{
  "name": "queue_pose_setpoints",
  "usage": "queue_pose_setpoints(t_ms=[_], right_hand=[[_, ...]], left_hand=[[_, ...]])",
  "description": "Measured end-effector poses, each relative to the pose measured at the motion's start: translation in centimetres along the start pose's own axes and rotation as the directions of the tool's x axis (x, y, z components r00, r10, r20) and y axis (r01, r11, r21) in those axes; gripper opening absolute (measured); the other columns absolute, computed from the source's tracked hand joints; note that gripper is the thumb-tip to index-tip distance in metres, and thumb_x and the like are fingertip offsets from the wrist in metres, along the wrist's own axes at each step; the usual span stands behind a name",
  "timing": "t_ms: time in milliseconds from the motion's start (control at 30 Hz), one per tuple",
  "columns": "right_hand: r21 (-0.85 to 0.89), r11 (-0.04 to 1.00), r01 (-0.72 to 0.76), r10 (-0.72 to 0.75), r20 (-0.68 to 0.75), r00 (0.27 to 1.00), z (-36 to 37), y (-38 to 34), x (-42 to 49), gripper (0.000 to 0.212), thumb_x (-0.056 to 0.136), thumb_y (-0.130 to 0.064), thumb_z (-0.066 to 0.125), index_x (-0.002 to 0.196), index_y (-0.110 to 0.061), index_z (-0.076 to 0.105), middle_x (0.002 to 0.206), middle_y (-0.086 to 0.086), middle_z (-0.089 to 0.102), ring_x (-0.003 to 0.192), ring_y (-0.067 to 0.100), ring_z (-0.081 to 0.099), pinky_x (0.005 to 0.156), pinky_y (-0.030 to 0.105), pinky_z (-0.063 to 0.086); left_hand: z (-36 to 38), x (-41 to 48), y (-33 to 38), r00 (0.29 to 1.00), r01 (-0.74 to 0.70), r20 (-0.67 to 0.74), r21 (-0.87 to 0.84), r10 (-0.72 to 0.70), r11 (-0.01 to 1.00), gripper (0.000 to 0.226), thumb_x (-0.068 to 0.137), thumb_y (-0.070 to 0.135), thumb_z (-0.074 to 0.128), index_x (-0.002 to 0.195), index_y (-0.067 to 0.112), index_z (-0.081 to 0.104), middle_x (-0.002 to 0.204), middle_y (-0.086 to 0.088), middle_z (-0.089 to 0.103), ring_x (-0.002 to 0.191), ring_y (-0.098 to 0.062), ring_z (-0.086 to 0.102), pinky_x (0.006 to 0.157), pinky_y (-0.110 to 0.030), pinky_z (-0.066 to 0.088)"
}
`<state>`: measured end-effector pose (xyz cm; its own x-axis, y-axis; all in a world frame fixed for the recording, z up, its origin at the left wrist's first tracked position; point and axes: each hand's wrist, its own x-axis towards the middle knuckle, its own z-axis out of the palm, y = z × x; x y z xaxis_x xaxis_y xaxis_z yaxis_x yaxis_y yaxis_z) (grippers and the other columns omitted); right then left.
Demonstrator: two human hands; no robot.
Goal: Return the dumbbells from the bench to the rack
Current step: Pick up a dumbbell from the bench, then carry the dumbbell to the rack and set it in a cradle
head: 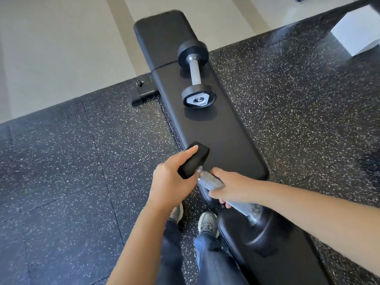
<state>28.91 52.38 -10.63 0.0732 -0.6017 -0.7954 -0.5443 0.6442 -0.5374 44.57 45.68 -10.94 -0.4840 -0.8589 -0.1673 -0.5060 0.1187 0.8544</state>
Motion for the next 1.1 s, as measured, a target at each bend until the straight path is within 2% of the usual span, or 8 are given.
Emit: queue_pose_setpoints(t_ms=[100,200,333,533,600,833,967,1100], right_hand=[[0.028,0.998,0.064,-0.064,0.009,0.998,-0.3,-4.1,-3.8,0.020,0.089,-0.018,0.053,0.094,-0.023,0.035,0.071,0.004,0.058,0.040,0.008,0.055,0.046,0.023,0.048],[0.041,0.991,0.131,-0.131,0.012,0.991,-0.5,-7.9,-8.1,0.024,0.089,-0.020,0.054,0.103,-0.019,0.034,0.076,0.007,0.062,0.050,0.019,0.062,0.054,0.031,0.052],[0.136,0.952,0.273,-0.274,-0.010,0.962,-0.3,-12.8,-13.9,0.030,0.089,-0.017,0.056,0.108,-0.016,0.033,0.076,0.009,0.064,0.057,0.026,0.065,0.056,0.036,0.054],[0.316,0.875,0.367,-0.405,0.060,0.912,0.8,-19.7,-19.8,0.037,0.088,-0.007,0.057,0.112,-0.017,0.031,0.081,0.015,0.060,0.058,0.028,0.062,0.065,0.046,0.055],[0.341,0.854,0.394,-0.439,0.062,0.897,1.5,-21.9,-20.9,0.045,0.086,-0.004,0.059,0.116,-0.018,0.029,0.080,0.016,0.060,0.056,0.030,0.062,0.060,0.044,0.054],[0.198,0.844,0.499,-0.527,0.127,0.840,7.5,-30.0,-20.7,0.053,0.087,-0.005,0.059,0.118,-0.028,0.024,0.081,0.013,0.063,0.058,0.029,0.064,0.057,0.039,0.055],[0.105,0.827,0.552,-0.562,0.187,0.806,13.0,-34.8,-19.4,0.054,0.087,-0.006,0.059,0.115,-0.034,0.022,0.084,0.013,0.063,0.057,0.026,0.066,0.060,0.040,0.057],[0.047,0.804,0.592,-0.577,0.298,0.760,19.4,-39.3,-18.8,0.055,0.088,-0.005,0.057,0.118,-0.033,0.020,0.085,0.014,0.063,0.056,0.023,0.065,0.060,0.038,0.058]], left_hand=[[-4.3,-1.0,3.5,0.994,-0.102,-0.037,-0.009,0.101,0.995,0.055,0.065,0.016,0.074,0.113,0.038,0.059,0.104,0.018,0.062,0.095,0.010,0.056,0.083,-0.005,0.040],[-8.7,-2.2,7.3,0.986,-0.153,-0.078,-0.056,0.148,0.987,0.053,0.062,0.020,0.071,0.109,0.042,0.061,0.102,0.022,0.062,0.094,0.008,0.058,0.085,-0.012,0.044],[-14.1,-4.3,12.0,0.976,-0.161,-0.172,-0.147,0.135,0.976,0.050,0.059,0.015,0.074,0.104,0.035,0.065,0.099,0.013,0.067,0.092,-0.004,0.064,0.086,-0.023,0.049],[-22.1,-7.6,16.5,0.949,-0.223,-0.275,-0.247,0.153,0.943,0.046,0.057,0.005,0.075,0.098,0.025,0.068,0.082,0.020,0.070,0.082,0.001,0.063,0.078,-0.015,0.046],[-24.7,-9.0,17.0,0.937,-0.234,-0.315,-0.252,0.149,0.939,0.043,0.057,0.006,0.076,0.094,0.027,0.068,0.083,0.020,0.070,0.083,0.000,0.063,0.078,-0.015,0.045],[-33.8,-14.8,15.2,0.892,-0.220,-0.441,-0.239,0.096,0.946,0.040,0.059,0.007,0.075,0.091,0.031,0.069,0.081,0.020,0.069,0.079,-0.002,0.063,0.073,-0.014,0.047],[-39.3,-19.3,12.0,0.851,-0.197,-0.519,-0.183,0.075,0.963,0.042,0.061,0.007,0.077,0.094,0.031,0.069,0.090,0.011,0.070,0.085,-0.007,0.064,0.078,-0.020,0.050],[-44.1,-24.9,8.2,0.796,-0.155,-0.604,-0.130,0.045,0.979,0.045,0.064,0.004,0.078,0.100,0.030,0.068,0.098,0.008,0.068,0.092,-0.007,0.063,0.081,-0.018,0.047]])
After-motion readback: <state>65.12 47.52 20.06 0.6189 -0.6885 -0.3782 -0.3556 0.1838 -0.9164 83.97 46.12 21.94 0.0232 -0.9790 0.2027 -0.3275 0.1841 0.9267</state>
